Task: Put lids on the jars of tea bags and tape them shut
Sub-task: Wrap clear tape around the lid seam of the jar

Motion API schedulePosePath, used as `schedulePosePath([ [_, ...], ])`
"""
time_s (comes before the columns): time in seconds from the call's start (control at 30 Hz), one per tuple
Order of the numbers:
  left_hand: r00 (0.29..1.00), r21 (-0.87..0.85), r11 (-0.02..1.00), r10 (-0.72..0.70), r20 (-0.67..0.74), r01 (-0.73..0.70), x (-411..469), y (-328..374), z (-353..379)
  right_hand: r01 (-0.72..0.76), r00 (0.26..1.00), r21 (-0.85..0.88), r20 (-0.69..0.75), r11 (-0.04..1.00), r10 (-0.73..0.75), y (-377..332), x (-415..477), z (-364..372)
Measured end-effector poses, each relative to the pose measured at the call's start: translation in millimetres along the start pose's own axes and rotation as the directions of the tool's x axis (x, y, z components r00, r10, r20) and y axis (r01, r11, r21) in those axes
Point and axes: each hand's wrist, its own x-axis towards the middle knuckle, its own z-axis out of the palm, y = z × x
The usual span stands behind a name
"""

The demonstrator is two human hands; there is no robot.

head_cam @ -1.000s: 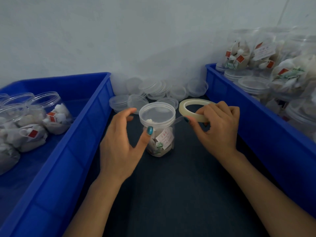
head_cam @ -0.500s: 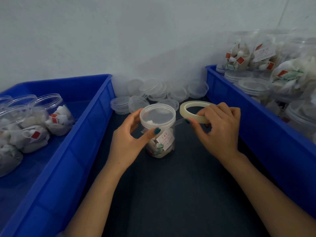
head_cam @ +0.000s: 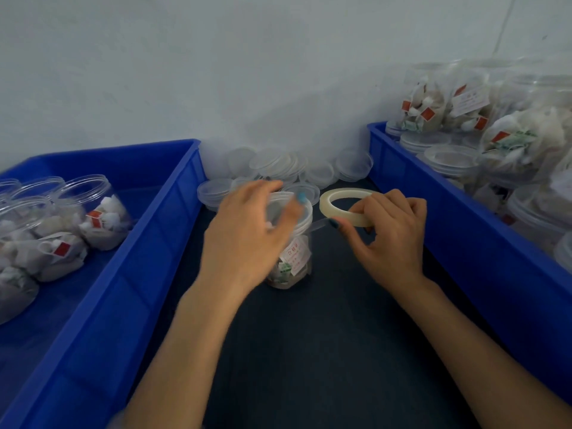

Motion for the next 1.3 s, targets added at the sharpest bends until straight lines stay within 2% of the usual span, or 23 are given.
schedulePosePath([
  [0.07,0.991,0.312,0.950,-0.011,0.134,-0.031,8,27,8,0.006,1.000,-0.004,0.001,1.000,-0.006,0,0,-1],
  [0.1,0.984,0.395,0.918,-0.048,0.174,-0.025,11,37,13,0.009,1.000,-0.007,0.002,1.000,-0.009,0,1,-1],
  [0.17,0.979,0.470,0.882,-0.102,0.176,0.007,14,45,23,0.017,1.000,-0.013,0.005,1.000,-0.017,1,1,-2],
  [0.23,0.991,0.489,0.872,-0.075,0.114,0.010,14,41,27,0.018,1.000,-0.006,0.024,1.000,-0.017,2,1,-4],
  [0.3,0.995,0.439,0.898,-0.011,0.095,-0.032,13,33,26,0.010,0.998,-0.006,0.057,1.000,-0.010,1,2,-5],
  [0.47,0.983,0.184,0.968,0.155,0.098,-0.171,11,18,20,0.052,0.993,-0.108,0.110,0.993,-0.040,0,3,-5],
  [0.63,0.980,-0.032,0.983,0.185,0.072,-0.183,15,4,19,0.005,0.991,-0.133,0.133,0.991,0.013,-6,4,-5],
  [0.87,0.977,-0.114,0.975,0.199,0.071,-0.190,17,1,21,0.013,0.993,-0.169,0.119,0.986,0.007,-12,6,-5],
  [1.0,0.971,-0.080,0.975,0.215,0.101,-0.207,20,4,22,-0.013,0.988,-0.167,0.147,0.986,0.038,-14,4,-6],
  [1.17,0.969,-0.016,0.978,0.210,0.131,-0.210,20,4,21,-0.058,0.970,0.014,0.237,0.998,0.053,-14,4,-8],
  [1.3,0.968,-0.056,0.978,0.205,0.145,-0.199,21,2,19,-0.141,0.943,0.138,0.320,0.980,0.091,-9,5,-8],
])
